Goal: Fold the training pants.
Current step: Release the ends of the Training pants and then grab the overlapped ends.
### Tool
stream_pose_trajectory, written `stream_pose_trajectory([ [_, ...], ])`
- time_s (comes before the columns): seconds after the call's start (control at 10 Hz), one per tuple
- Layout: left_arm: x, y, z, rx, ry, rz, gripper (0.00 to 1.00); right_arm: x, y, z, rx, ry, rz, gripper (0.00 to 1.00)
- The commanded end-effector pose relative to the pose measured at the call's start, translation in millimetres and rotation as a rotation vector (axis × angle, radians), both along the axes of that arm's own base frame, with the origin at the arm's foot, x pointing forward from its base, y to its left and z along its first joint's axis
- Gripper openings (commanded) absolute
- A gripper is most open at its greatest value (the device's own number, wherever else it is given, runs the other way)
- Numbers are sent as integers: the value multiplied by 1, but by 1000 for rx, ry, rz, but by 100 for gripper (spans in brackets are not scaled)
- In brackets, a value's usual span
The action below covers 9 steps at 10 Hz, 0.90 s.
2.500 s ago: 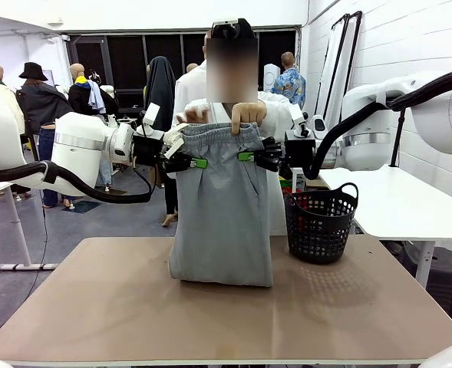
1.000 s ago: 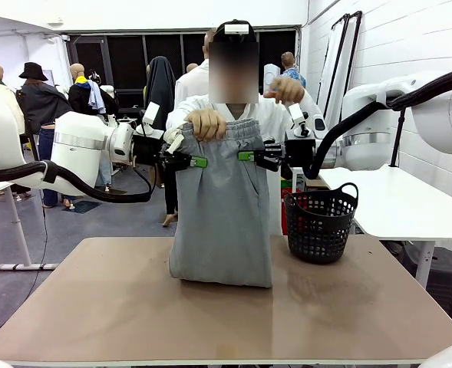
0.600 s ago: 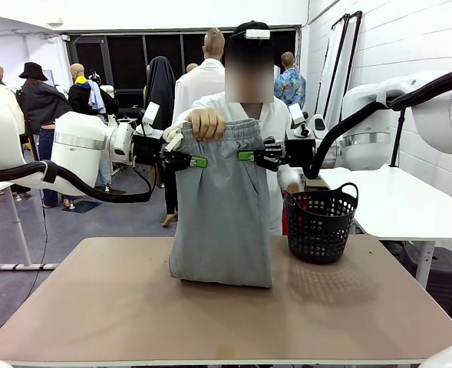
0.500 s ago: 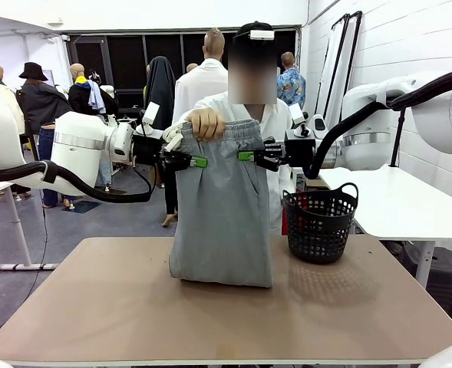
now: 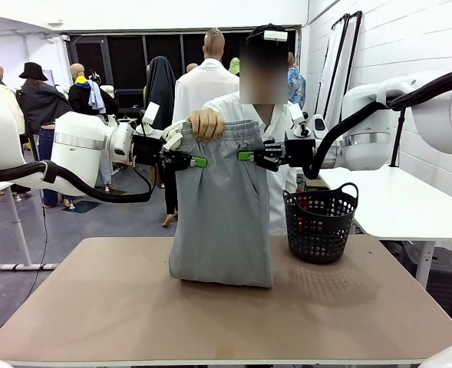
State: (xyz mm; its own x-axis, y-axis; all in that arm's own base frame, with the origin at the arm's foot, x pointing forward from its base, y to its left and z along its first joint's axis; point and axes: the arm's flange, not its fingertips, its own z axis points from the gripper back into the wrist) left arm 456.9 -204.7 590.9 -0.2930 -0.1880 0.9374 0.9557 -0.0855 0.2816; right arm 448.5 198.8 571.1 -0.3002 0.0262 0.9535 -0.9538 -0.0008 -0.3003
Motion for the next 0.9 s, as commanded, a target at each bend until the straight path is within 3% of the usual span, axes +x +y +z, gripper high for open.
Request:
stream_pose_trajectory([
  [0.0,-4,1,-1,-20,-14,6,0,0,1,2,6,-2,4,0],
  [0.8,-4,1,-1,-20,-14,6,0,0,1,2,6,-2,4,0],
])
